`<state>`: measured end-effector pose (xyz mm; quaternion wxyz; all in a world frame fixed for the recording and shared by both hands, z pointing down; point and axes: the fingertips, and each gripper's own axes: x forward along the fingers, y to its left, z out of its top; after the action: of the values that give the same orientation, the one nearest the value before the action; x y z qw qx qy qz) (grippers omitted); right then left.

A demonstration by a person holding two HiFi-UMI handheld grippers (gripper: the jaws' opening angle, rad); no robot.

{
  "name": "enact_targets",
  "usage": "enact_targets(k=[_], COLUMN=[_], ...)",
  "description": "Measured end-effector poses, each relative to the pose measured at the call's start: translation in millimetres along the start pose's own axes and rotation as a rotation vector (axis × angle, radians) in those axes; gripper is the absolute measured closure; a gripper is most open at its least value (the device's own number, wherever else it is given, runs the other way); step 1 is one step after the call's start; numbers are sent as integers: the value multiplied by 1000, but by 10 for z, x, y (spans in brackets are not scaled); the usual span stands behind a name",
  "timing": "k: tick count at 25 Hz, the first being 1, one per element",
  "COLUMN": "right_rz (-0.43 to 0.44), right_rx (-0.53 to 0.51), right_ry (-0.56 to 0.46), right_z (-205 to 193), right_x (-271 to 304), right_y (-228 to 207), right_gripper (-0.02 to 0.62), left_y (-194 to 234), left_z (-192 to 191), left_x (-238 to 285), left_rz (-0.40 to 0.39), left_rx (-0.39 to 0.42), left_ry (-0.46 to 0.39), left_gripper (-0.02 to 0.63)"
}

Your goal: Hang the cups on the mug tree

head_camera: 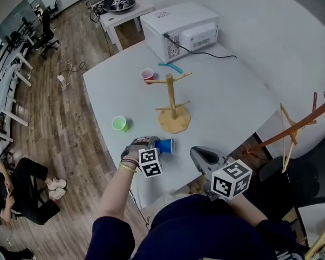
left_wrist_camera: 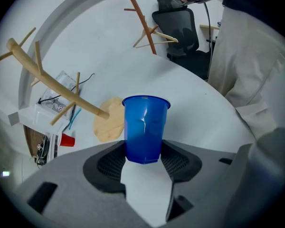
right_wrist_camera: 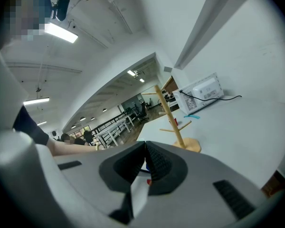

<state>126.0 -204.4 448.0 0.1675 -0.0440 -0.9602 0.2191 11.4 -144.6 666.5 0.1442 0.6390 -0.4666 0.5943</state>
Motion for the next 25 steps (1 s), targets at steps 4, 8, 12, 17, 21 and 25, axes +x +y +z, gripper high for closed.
enact_targets(k=[4,8,12,17,21,25], right_rz=[2,3,0,-1,-6,-8], right_rx=[2,-1,-1,-2,-2,-2], right_ry=[-5,-5,-1,-2,-6,-8], right_z=[4,0,-7,-8,2,16], right_x=[6,-1,-11,-14,-20,-25], right_y=[6,9,7,18,1,2], right_gripper=[566,566,566,566,566,566], left_y=[213,388,551,744,872,989], left_z=[-109,-186,-228,-338,-430,-553], left_x=[-66,-112,-173,-238,-280,-316], left_rz=[41,76,102,140,160,173], left_rx=[-11,-24,-36,-26,-25,-28], left_ry=[28,51,65,101,128,161], left_gripper=[364,364,364,364,364,364])
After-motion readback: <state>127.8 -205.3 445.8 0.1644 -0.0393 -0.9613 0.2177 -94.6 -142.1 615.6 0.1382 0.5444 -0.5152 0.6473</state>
